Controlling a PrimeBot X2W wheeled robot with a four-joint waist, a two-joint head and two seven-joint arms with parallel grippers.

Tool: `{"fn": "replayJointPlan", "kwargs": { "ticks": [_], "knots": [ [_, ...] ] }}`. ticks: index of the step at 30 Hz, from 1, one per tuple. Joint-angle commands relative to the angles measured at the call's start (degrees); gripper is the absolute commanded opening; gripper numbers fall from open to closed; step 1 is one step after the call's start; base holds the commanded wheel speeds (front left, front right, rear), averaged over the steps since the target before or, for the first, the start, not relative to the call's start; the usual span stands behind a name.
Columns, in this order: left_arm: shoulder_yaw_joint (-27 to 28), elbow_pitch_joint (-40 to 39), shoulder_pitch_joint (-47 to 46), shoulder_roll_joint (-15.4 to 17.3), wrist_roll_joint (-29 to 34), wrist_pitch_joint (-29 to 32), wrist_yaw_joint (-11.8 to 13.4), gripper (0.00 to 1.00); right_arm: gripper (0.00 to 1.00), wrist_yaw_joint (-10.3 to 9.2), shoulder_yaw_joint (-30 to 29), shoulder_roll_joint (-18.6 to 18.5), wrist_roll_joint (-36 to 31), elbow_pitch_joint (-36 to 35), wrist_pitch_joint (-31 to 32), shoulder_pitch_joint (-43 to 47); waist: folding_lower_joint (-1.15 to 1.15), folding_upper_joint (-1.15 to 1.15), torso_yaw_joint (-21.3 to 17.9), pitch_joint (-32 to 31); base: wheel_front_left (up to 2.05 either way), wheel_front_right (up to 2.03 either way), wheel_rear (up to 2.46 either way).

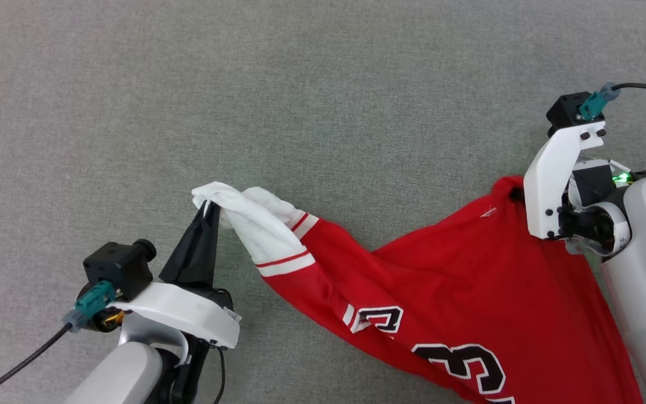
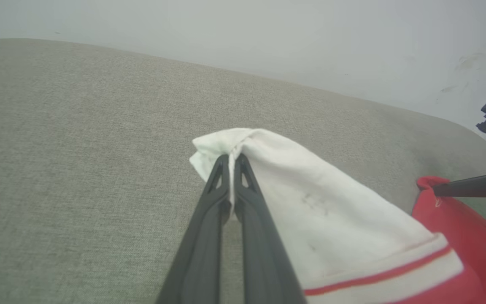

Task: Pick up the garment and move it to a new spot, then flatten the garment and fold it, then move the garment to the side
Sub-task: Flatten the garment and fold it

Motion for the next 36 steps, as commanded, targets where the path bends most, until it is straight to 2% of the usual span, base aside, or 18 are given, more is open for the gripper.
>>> {"fn": "replayJointPlan", "kwargs": {
  "ticks": [1, 5, 11, 15, 21, 26, 31, 36],
  "knots": [
    [0.5, 0.2, -0.7, 0.4, -0.1, -0.5, -0.2, 0.00, 0.00, 0.00, 1.3, 1.4, 0.6, 1.8, -1.7, 2.4, 0.00, 0.00, -0.3, -0.4, 0.00, 0.00, 0.00],
    [1.7, 0.9, -0.9, 1.0, -0.5, -0.7, 0.1, 0.00, 0.00, -0.01, -0.2, 0.9, -0.4, -0.9, -9.6, 2.1, 0.00, 0.00, -1.4, -2.4, 0.00, 0.00, 0.00],
    [3.6, 2.6, -2.6, 2.8, -1.2, -0.4, -0.6, 0.00, 0.00, -0.01, -2.1, 1.3, -1.5, -2.5, -18.1, 4.3, 0.00, 0.00, -4.1, -7.1, 0.00, 0.00, 0.00],
    [4.1, 4.6, -5.6, 3.6, -1.5, 0.8, -1.8, 0.00, 0.00, -0.01, -2.6, 1.7, -1.9, -2.4, -21.3, 5.1, 0.00, 0.00, -5.9, -10.5, 0.00, 0.00, 0.00],
    [3.8, 9.9, -12.6, 2.7, -2.5, 3.4, -4.7, 0.00, 0.00, -0.01, -4.0, 2.5, -3.1, -1.8, -26.2, 4.0, 0.00, 0.00, -7.4, -13.8, 0.00, 0.00, 0.00],
    [3.1, 16.1, -21.5, 1.7, -2.1, 5.6, -8.1, 0.00, 0.00, -0.01, -5.8, 2.8, -4.5, -1.4, -29.2, 0.4, 0.00, 0.00, -8.1, -13.5, 0.00, 0.00, 0.00],
    [2.7, 23.7, -33.1, 0.7, -0.8, 6.9, -11.2, 0.00, 0.00, -0.01, -7.4, 2.9, -5.7, 0.0, -31.9, -7.0, 0.00, 0.00, -8.9, -10.6, 0.00, 0.00, 0.00],
    [3.3, 30.6, -46.3, -0.1, 2.0, 5.7, -12.6, 0.00, 0.00, -0.01, -9.0, 2.8, -6.9, 2.0, -35.5, -16.9, 0.00, 0.00, -9.6, -6.2, 0.00, 0.00, 0.00]
  ]
}}
